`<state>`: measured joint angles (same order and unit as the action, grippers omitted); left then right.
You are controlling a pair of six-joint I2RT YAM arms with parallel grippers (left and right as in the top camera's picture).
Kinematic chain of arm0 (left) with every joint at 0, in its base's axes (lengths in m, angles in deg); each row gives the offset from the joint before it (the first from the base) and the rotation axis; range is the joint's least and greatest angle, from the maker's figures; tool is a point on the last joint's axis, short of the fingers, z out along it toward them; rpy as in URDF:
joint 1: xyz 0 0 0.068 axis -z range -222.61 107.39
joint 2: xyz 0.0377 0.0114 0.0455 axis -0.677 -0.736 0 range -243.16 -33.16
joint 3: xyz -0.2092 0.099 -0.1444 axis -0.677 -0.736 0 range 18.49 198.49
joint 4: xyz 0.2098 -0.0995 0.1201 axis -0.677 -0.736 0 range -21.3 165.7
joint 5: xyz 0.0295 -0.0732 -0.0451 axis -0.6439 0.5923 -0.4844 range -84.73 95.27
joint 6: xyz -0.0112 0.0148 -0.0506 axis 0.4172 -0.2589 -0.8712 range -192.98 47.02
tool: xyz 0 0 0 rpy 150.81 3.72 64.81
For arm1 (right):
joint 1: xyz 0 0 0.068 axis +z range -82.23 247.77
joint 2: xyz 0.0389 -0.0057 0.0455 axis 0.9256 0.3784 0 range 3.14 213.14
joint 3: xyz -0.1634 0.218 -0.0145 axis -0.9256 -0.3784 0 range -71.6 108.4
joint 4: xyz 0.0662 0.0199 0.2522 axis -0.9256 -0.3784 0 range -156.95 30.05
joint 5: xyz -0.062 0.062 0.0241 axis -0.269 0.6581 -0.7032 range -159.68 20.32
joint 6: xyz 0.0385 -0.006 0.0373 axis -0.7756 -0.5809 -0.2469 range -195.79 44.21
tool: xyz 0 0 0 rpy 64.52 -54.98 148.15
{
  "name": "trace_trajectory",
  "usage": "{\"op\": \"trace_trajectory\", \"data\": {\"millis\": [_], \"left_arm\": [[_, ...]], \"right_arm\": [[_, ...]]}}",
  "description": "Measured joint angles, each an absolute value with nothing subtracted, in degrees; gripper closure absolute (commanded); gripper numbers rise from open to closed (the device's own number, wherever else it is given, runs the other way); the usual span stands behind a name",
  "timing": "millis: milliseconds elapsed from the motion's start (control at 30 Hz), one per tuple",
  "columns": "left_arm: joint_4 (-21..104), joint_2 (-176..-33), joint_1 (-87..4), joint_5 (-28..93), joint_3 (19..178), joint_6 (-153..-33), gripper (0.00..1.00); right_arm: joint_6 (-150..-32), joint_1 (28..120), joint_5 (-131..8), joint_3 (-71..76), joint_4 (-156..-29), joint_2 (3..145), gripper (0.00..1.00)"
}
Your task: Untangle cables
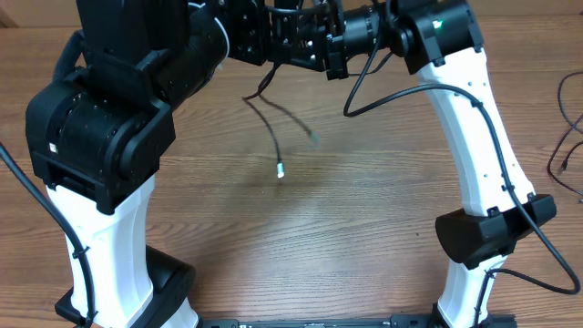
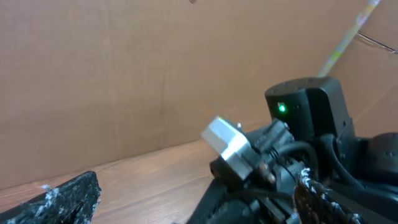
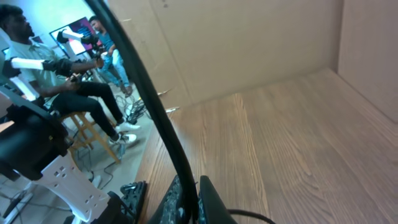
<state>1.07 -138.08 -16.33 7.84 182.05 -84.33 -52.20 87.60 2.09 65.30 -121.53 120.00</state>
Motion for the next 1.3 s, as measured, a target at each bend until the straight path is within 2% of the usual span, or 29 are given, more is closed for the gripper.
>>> {"op": "trace_trajectory", "data": {"millis": [133, 267, 433, 733, 1033, 1133, 1300], "left_arm": [[-2.06, -138.08, -16.33, 10.25, 182.05, -82.61, 0.0], [-12.26, -138.08, -16.33, 8.85, 182.1, -79.61, 0.0], [-20.99, -138.21, -16.33, -1.01, 182.1, -80.71, 0.0], [-20.99, -138.21, -16.33, -5.77, 182.1, -81.97, 0.0], [-21.01, -138.21, -16.33, -5.95, 180.35, -81.97, 0.0], [-20.37, -138.24, -16.33, -5.88, 179.82, -81.97, 0.0], [-14.73, -138.24, -16.33, -5.88, 179.8, -81.97, 0.0]], "right_arm": [[-53.09, 87.29, 2.05, 65.3, -121.53, 120.0, 0.96], [-53.97, 87.29, 1.85, 65.3, -121.44, 120.0, 0.96], [-54.6, 87.29, 1.67, 65.3, -121.44, 120.0, 0.96], [-58.18, 85.7, 1.21, 65.3, -115.89, 120.0, 0.96], [-77.16, 76.52, 0.52, 65.26, -94.58, 120.0, 0.96], [-82.71, 73.31, -2.28, 65.26, -94.1, 120.0, 0.96], [-87.19, 67.21, -9.21, 65.26, -101.57, 120.0, 0.96]]}}
